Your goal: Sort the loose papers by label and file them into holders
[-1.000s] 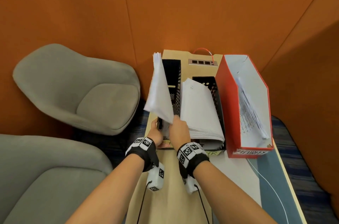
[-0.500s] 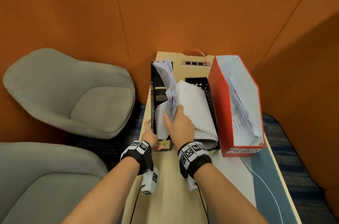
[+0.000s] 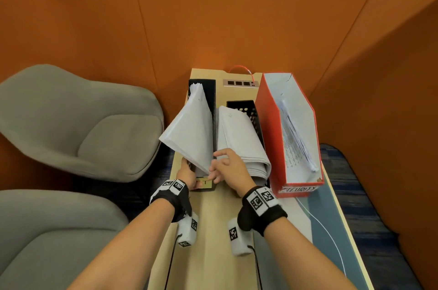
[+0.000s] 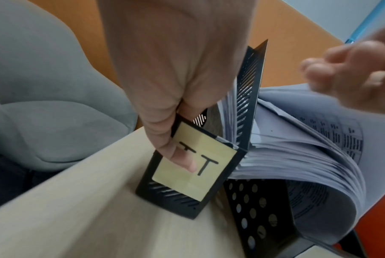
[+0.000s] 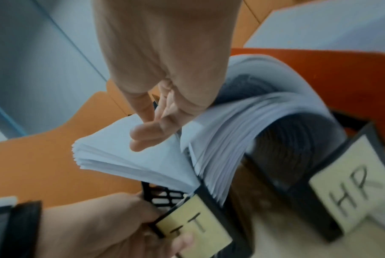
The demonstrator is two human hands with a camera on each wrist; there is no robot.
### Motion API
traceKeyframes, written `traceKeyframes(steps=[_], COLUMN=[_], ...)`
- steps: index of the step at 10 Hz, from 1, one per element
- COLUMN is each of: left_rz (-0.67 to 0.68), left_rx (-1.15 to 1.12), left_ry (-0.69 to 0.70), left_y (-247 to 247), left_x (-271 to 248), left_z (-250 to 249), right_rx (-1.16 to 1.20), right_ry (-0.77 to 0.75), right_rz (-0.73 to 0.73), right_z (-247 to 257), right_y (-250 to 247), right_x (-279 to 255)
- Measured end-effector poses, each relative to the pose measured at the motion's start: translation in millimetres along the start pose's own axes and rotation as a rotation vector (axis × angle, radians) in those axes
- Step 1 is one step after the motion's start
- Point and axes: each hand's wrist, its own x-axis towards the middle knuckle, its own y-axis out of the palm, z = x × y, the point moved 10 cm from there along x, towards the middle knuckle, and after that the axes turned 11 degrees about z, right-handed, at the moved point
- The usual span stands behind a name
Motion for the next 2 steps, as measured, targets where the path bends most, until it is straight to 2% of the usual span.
traceKeyframes(steps=[1, 2], left_rz=[0.017, 0.002], left_rx=[0.105, 0.289], left_ry=[-0.001, 0.075], left_y=[-4, -18], left_x=[-4, -5], left_z=[2, -5], right_rx=[-0.020, 0.007], right_ry=[-0.038, -0.092], right_rz=[-0.050, -0.118], right_z=[15, 29], right_y=[-20, -49], right_x=[-20, -48])
